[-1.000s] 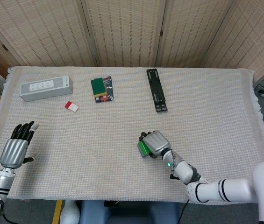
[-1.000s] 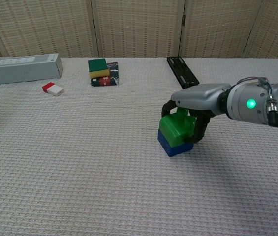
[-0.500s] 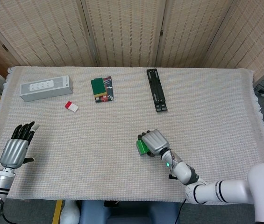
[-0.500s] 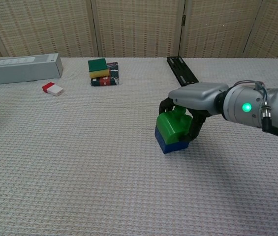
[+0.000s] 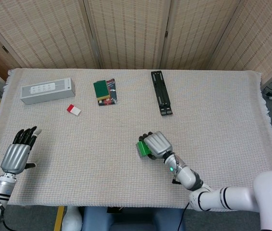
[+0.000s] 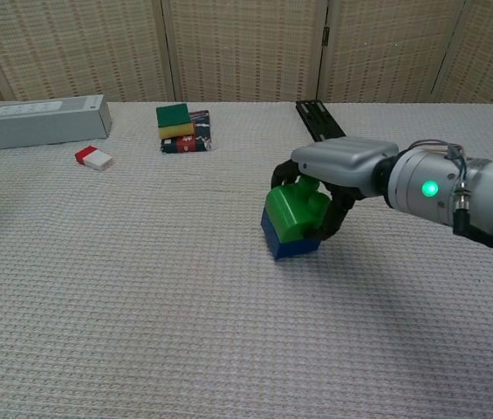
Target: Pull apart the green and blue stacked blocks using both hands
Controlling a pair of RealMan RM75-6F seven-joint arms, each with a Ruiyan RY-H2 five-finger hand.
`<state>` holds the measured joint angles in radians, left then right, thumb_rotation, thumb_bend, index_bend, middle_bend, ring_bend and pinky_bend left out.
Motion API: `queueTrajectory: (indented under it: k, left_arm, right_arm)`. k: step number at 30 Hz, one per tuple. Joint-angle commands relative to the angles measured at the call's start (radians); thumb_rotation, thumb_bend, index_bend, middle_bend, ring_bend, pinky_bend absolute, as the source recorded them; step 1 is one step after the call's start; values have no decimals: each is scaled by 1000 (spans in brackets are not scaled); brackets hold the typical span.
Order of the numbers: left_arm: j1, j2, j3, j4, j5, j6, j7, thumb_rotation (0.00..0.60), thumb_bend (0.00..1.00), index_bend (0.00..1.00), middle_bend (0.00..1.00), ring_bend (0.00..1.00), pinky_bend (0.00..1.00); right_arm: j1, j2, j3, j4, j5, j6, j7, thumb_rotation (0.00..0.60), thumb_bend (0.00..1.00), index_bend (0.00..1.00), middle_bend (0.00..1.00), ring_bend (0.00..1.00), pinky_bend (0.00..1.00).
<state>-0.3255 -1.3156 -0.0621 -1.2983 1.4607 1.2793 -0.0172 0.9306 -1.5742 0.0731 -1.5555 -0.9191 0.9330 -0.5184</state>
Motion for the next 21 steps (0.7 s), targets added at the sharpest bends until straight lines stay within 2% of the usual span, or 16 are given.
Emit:
queueTrajectory:
  k: [1, 7, 12, 17, 21]
  left_arm:
    - [-6, 4, 7, -3, 10, -12, -26, 600, 248, 0, 51, 0, 0]
    - [-19, -14, 19, 22, 54, -3, -70, 600, 248, 0, 52, 0, 0]
    - [-27, -23, 47, 21, 123, 22, -196, 600, 248, 0, 68, 0, 0]
    - [-72, -33, 35, -17, 100, -58, -240, 600, 248, 0, 63, 0, 0]
    - [-119, -22, 38, -81, 135, -98, -297, 600, 246, 3, 62, 0, 0]
  right_arm:
    - [-10, -3, 14, 4, -27, 8, 25, 600, 349, 833, 629, 710, 761]
    - [-17, 8, 31, -6, -67, 12, 45, 600, 348, 902, 681, 770, 814]
    - [-8, 37, 66, -65, -52, -16, 68, 600, 349, 908, 687, 782, 822]
    - [10, 51, 101, -100, -18, -37, 78, 600, 348, 912, 694, 797, 824]
    - [28, 36, 128, -99, -6, -66, 113, 600, 349, 915, 695, 802, 828]
